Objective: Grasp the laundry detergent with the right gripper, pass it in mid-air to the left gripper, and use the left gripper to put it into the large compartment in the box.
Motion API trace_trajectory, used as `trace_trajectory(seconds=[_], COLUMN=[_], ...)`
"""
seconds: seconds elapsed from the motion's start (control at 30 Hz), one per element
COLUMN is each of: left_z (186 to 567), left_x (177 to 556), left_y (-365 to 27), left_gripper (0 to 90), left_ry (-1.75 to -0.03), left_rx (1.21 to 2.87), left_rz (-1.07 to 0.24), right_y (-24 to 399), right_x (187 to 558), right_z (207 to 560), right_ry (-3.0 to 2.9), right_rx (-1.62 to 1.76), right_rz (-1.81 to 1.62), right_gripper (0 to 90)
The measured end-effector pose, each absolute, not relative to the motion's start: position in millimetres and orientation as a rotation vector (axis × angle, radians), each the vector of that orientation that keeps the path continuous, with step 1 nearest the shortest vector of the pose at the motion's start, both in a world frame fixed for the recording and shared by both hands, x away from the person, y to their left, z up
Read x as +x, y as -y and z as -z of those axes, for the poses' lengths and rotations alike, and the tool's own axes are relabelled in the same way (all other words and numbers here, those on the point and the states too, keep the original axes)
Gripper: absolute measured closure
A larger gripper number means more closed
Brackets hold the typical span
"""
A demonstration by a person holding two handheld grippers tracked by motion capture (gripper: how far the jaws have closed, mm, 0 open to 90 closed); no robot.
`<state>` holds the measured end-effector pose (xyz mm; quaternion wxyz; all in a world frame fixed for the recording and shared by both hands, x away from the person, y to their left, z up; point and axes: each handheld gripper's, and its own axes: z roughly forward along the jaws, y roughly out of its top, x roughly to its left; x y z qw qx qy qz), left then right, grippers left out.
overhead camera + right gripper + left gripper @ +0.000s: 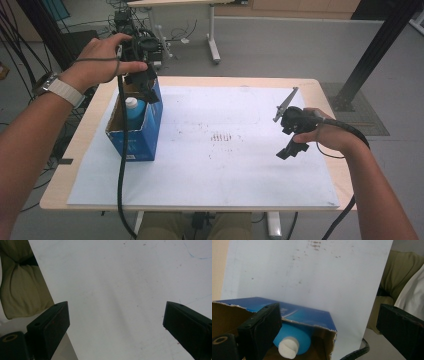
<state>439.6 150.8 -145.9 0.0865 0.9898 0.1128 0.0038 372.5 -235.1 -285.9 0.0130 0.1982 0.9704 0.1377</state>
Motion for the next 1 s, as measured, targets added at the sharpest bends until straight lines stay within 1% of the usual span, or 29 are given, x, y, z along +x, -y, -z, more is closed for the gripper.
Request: trace_trajectory(seconds=[1.0], left_z=[157], left_x=[430], left_y=[-142], left_gripper=[6.9], left_ry=[-0.26], left_rx=[2.945], left_rz=[-0.022], right_y=[237], right_x=[371], right_z=[287], right_ry=[-3.02], right_rx=[0.619], right_rz=[-0.438], right_gripper=[6.9])
